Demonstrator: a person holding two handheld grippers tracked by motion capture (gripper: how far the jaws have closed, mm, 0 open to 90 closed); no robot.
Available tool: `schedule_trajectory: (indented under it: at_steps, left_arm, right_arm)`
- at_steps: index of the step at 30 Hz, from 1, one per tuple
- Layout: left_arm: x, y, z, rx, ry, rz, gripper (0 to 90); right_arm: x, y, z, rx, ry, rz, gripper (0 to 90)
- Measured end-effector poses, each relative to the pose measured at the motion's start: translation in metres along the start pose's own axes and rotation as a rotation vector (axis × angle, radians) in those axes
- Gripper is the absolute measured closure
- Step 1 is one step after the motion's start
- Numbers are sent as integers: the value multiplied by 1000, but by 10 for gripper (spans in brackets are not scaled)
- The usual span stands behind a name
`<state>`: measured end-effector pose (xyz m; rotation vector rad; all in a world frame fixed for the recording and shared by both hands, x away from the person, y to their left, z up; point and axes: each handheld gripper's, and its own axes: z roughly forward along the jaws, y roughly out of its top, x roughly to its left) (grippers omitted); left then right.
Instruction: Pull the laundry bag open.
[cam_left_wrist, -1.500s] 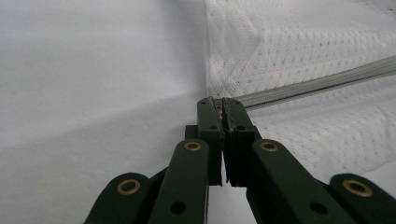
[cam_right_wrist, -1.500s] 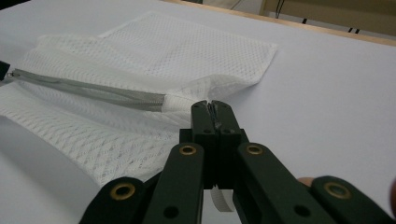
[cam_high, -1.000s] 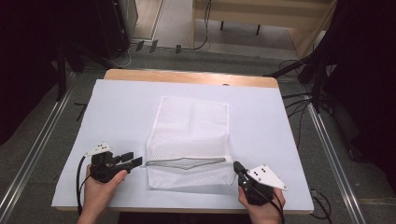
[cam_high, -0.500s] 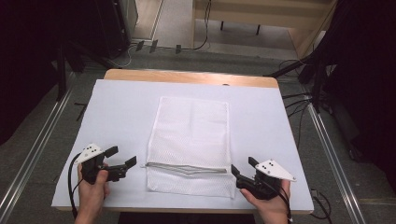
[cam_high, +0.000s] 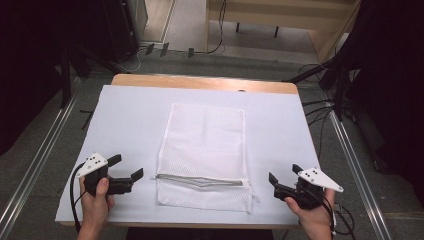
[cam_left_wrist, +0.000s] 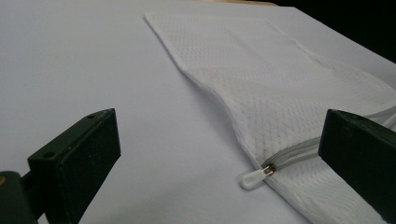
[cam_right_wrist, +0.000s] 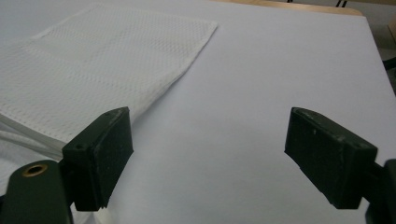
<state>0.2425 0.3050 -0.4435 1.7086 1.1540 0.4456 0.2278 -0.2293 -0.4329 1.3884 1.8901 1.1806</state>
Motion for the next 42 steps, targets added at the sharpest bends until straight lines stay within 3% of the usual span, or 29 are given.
schedule_trajectory:
  at_steps: [8, 13, 18, 26, 34, 42]
  left_arm:
    - [9, -1, -2, 3, 13, 10, 0]
    - [12, -2, -4, 7, 24, 18, 0]
    - [18, -2, -9, 0, 52, 26, 0]
    - [31, -3, -19, -17, 87, -8, 0]
    - [34, -3, -21, -19, 95, -7, 0]
    - [32, -4, -19, -4, 100, -1, 0]
  right_arm:
    - [-25, -6, 0, 7, -44, 23, 152]
    - [-36, -10, -2, 12, -9, 8, 146]
    - [-55, -15, -6, 5, -21, 42, 146]
    - [-76, -20, -11, 1, -64, 81, 148]
    - [-85, -22, -14, -7, -79, 104, 149]
    - [-85, -22, -14, -9, -78, 107, 150]
